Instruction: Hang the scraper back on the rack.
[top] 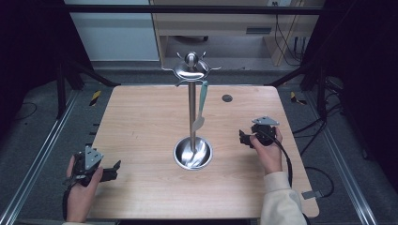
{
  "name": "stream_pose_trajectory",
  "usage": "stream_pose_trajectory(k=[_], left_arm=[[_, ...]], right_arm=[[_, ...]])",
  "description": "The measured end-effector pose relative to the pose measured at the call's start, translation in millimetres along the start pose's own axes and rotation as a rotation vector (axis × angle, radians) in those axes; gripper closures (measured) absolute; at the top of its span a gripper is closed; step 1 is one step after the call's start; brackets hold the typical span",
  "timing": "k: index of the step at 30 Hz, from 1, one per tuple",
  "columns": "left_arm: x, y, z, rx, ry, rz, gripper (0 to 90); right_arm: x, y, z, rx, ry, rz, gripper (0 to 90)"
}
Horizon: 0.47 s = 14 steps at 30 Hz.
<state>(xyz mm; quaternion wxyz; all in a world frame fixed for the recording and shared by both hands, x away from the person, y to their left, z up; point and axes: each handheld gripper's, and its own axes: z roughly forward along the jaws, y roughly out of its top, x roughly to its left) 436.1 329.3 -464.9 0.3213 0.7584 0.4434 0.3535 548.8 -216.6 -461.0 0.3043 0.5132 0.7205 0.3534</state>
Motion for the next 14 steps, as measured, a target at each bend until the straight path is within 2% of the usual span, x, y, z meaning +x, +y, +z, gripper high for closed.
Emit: stream_pose_trajectory(k=[5, 10, 14], left_arm=[[-0.3, -0.3, 1.6, 0.009, 0.001, 0.002, 2.8], [-0.1, -1.0, 1.3, 0.014, 0.000, -0.001, 2.8], [-0.3, -0.8, 2.1, 0.014, -0.002, -0.001, 2.8]], right_arm=[[1.8, -5.3, 4.8, 0.005, 0.023, -0.012, 14.4], [3.7, -9.3, 8.2, 0.025, 0.050, -0.005, 14.2], [5.2, -12.2, 11.2, 0.048, 0.046, -0.023, 14.1]])
